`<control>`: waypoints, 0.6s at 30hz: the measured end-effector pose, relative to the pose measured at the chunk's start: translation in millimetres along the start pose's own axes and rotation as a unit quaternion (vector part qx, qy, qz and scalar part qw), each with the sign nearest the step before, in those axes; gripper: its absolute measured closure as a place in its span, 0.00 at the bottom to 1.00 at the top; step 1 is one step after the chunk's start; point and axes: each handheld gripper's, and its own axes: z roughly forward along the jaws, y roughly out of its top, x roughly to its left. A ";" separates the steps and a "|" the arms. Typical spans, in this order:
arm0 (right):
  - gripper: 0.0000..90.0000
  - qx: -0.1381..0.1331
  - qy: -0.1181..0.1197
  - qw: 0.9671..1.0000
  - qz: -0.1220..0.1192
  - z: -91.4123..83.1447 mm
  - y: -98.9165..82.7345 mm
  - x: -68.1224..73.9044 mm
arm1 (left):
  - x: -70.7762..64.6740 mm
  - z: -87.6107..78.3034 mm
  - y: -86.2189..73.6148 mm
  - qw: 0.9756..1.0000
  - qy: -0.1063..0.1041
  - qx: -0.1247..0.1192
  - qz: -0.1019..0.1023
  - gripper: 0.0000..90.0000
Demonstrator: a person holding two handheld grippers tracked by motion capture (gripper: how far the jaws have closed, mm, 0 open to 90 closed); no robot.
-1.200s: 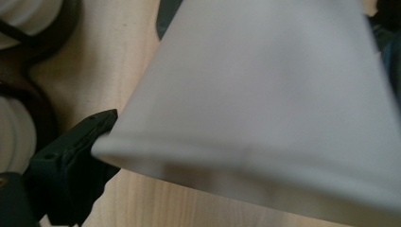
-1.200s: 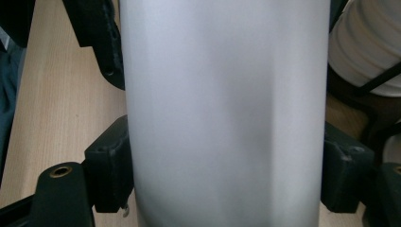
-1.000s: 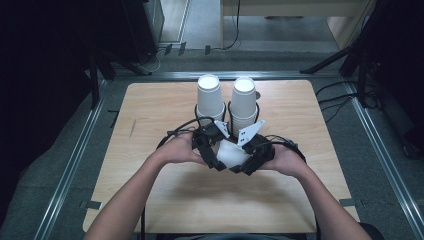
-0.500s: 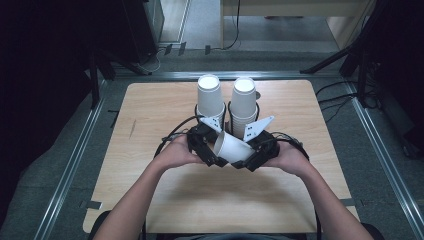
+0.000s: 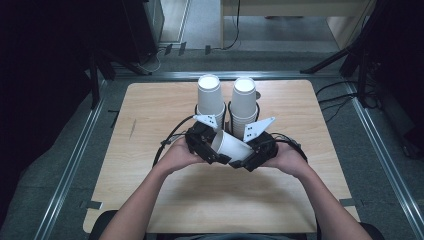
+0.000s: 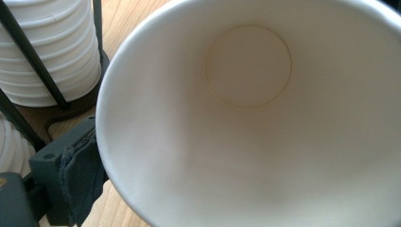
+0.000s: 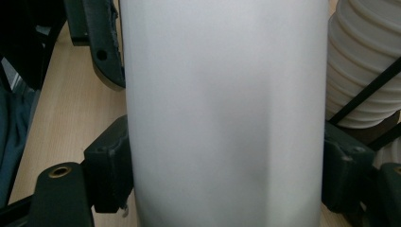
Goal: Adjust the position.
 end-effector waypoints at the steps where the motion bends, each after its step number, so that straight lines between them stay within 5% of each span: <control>1: 0.23 0.001 0.002 1.000 0.002 0.2 -0.1 0.1 | 0.0 0.3 -0.1 1.000 0.000 0.000 -0.001 0.00; 5: 0.23 0.009 0.004 1.000 0.003 1.6 -0.6 0.8 | -4.3 0.3 -1.3 1.000 0.003 -0.005 0.014 0.06; 10: 0.23 0.012 0.003 1.000 -0.007 2.9 -1.5 1.9 | -5.4 -2.0 -0.8 1.000 -0.003 0.004 0.007 0.10; 18: 0.23 0.014 0.016 1.000 0.013 2.8 -0.8 0.3 | -3.4 -4.6 0.0 1.000 -0.013 0.007 -0.007 0.13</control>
